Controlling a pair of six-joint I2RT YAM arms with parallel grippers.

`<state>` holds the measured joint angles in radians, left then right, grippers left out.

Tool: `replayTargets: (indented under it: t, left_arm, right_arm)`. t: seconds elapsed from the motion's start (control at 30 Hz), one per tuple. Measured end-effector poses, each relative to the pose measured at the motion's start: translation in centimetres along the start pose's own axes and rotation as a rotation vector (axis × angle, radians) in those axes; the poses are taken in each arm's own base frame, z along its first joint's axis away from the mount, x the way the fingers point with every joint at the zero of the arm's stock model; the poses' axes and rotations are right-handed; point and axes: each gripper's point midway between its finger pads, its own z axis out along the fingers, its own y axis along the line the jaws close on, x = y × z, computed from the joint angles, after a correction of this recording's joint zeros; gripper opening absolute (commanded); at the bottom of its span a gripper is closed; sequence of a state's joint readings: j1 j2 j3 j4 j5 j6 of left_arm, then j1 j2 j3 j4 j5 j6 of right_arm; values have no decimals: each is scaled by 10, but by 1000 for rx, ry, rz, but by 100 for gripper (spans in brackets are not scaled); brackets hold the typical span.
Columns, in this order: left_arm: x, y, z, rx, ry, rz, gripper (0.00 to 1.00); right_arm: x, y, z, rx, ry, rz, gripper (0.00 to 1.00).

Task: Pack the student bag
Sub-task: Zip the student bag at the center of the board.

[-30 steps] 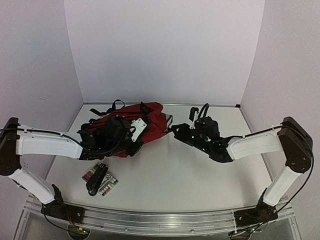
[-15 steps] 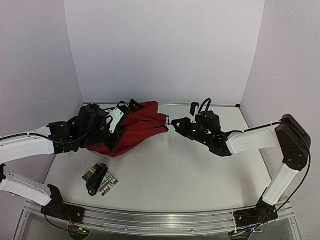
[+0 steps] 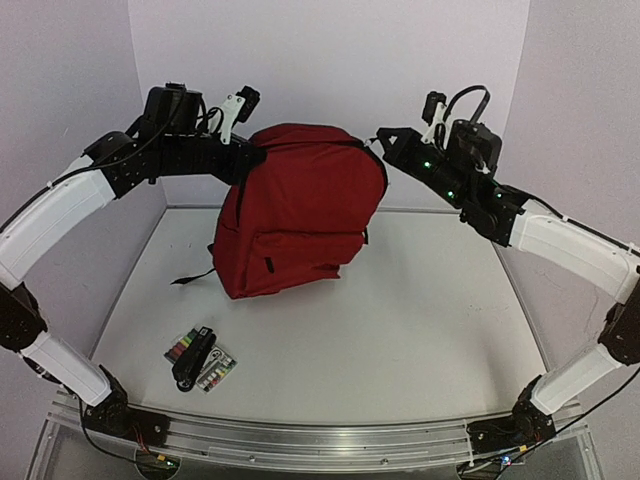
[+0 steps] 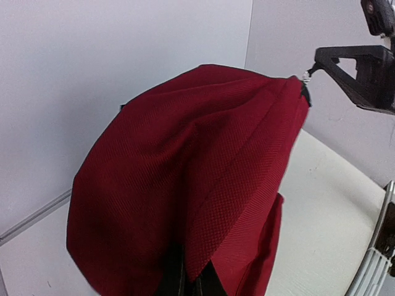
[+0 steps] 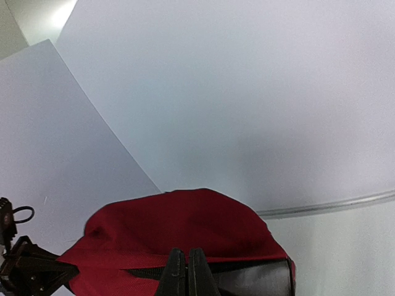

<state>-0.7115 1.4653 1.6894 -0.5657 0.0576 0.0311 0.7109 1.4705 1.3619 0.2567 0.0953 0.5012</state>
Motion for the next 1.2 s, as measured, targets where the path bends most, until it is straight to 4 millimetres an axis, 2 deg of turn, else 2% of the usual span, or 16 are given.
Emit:
replayTargets:
  t: [0.03, 0.1, 0.17, 0.23, 0.3, 0.37, 0.43, 0.5, 0.53, 0.57, 0.63, 0.73, 0.83, 0.9, 1.1, 1.2]
  left_arm:
    - [-1, 6, -1, 8, -4, -23, 0]
    - [8, 20, 2, 31, -5, -77, 0]
    - [36, 35, 8, 50, 20, -148, 0]
    - [72, 51, 12, 47, 57, -226, 0]
    - [104, 66, 12, 51, 74, -311, 0]
    - [125, 75, 8, 71, 75, -380, 0]
    - [134, 76, 5, 100, 75, -423, 3]
    - [131, 75, 2, 129, 64, -435, 9]
    - [128, 74, 1, 140, 57, -435, 15]
    - [125, 74, -1, 151, 51, -434, 23]
    - [115, 74, -5, 170, 42, -429, 48]
    - [88, 74, -10, 208, 0, -388, 74]
    - [54, 68, -16, 249, -63, -312, 83]
    - [37, 55, -17, 273, -93, -241, 86]
    - [-5, -27, -3, 404, -140, 24, 90]
    - [-9, -44, 13, 399, -133, 121, 90]
  right_arm:
    - [-7, 5, -4, -13, -10, -5, 0]
    - [-8, 13, -9, -34, -3, -11, 0]
    - [1, 12, -10, -40, 22, -12, 0]
    - [25, 0, -10, -24, 75, -13, 0]
    - [59, -14, -11, -7, 151, -7, 0]
    - [87, -21, -12, -17, 217, 9, 0]
    - [102, -23, -12, -30, 251, 22, 0]
    - [103, -23, -12, -38, 252, 28, 0]
    - [102, -22, -12, -40, 249, 30, 0]
    - [101, -23, -12, -40, 249, 30, 0]
    - [100, -25, -11, -36, 247, 31, 0]
    - [95, -27, -10, -36, 246, 33, 0]
    - [84, -21, -8, -53, 229, 36, 0]
    - [75, -13, -6, -72, 214, 39, 0]
    - [63, 2, -1, -115, 198, 40, 0]
    - [66, 2, 2, -117, 205, 39, 0]
